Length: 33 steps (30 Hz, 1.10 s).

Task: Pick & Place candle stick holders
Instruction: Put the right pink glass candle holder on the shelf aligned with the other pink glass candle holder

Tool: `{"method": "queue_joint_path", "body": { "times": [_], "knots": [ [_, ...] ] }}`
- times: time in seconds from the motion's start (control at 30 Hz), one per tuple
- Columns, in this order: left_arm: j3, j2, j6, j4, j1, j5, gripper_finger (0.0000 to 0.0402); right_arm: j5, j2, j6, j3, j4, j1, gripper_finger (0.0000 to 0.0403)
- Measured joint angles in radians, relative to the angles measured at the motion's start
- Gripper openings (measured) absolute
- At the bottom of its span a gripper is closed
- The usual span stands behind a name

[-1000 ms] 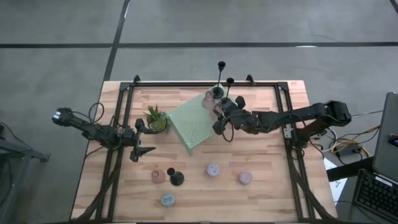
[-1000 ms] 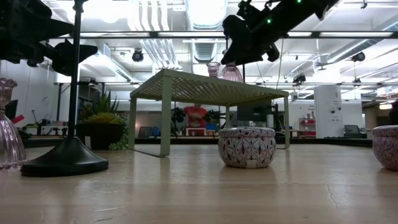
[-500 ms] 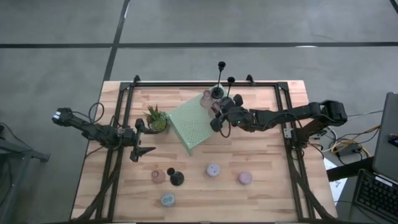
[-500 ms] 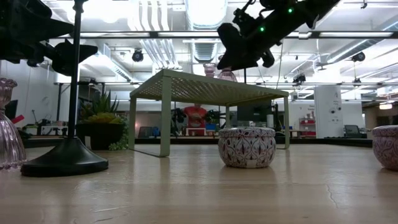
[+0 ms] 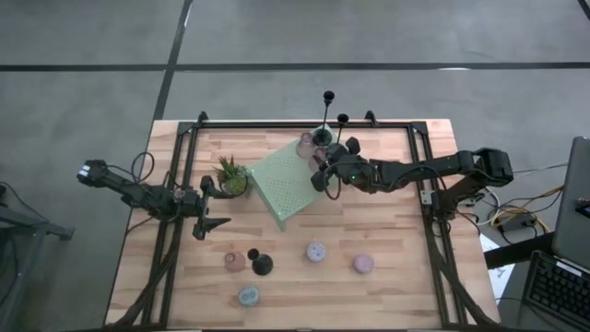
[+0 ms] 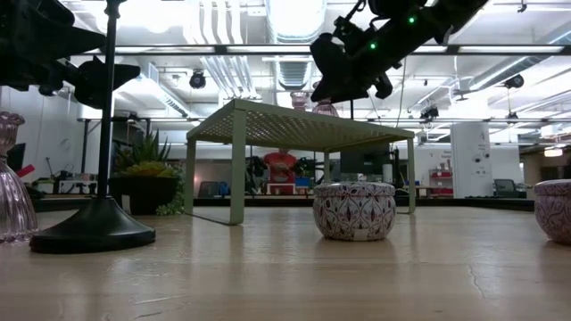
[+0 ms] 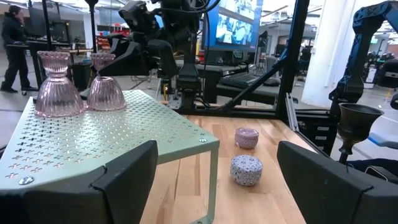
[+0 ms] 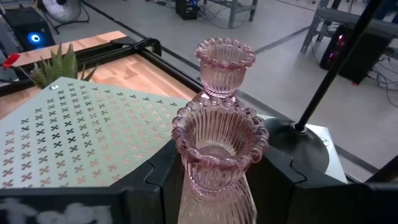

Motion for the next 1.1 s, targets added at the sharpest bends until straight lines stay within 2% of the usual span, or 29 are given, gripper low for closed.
{"method": "queue_joint_path", "body": {
  "times": [0.57,1.1],
  "knots": [
    [0.000,0.000,0.000,0.000,0.000,0.000,0.0335,-0.004,-0.002,0.002,-0.001,-0.004,0.003,0.0162],
    [0.000,0.000,0.000,0.000,0.000,0.000,0.0335,-0.006,-0.012,0.002,-0.002,-0.043,0.064,0.0257]
  ]
}}
